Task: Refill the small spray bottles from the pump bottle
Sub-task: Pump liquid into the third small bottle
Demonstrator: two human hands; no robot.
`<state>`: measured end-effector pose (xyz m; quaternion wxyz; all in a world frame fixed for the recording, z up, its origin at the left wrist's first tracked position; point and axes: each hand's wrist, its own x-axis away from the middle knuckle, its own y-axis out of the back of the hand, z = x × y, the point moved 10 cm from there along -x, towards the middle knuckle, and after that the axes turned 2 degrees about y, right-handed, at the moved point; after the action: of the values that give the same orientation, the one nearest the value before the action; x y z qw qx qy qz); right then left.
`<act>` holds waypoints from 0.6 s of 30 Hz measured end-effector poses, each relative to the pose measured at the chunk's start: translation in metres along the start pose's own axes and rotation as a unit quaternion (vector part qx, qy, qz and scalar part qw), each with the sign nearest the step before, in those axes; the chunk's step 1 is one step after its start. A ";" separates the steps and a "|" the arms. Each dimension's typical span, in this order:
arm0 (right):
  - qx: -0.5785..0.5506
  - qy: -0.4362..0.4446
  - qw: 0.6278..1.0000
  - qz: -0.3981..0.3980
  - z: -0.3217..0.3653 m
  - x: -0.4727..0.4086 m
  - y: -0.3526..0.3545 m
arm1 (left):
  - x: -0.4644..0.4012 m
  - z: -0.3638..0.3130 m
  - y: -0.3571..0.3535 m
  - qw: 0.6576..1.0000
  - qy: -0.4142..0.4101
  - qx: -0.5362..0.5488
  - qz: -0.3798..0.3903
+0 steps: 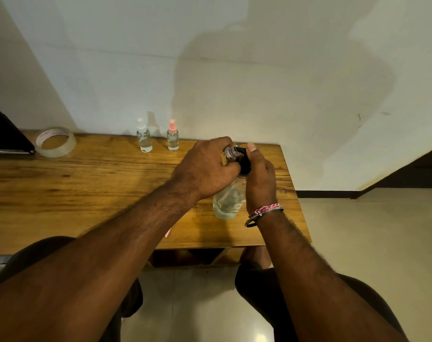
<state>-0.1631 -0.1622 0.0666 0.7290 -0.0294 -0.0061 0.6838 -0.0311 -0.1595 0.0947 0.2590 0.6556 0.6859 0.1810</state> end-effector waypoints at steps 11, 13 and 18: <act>0.024 0.008 1.000 0.018 0.005 0.004 -0.004 | -0.002 -0.002 0.001 1.000 0.001 0.018 -0.005; 0.020 0.011 0.999 0.024 0.005 0.004 -0.005 | -0.003 -0.001 0.002 1.000 0.001 0.017 -0.009; -0.008 0.038 0.999 0.031 0.007 0.003 -0.005 | -0.003 -0.002 0.001 1.000 0.000 0.013 -0.008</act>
<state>-0.1578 -0.1589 0.0733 0.7067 -0.0615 0.0168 0.7047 -0.0312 -0.1618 0.0975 0.2521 0.6533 0.6934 0.1696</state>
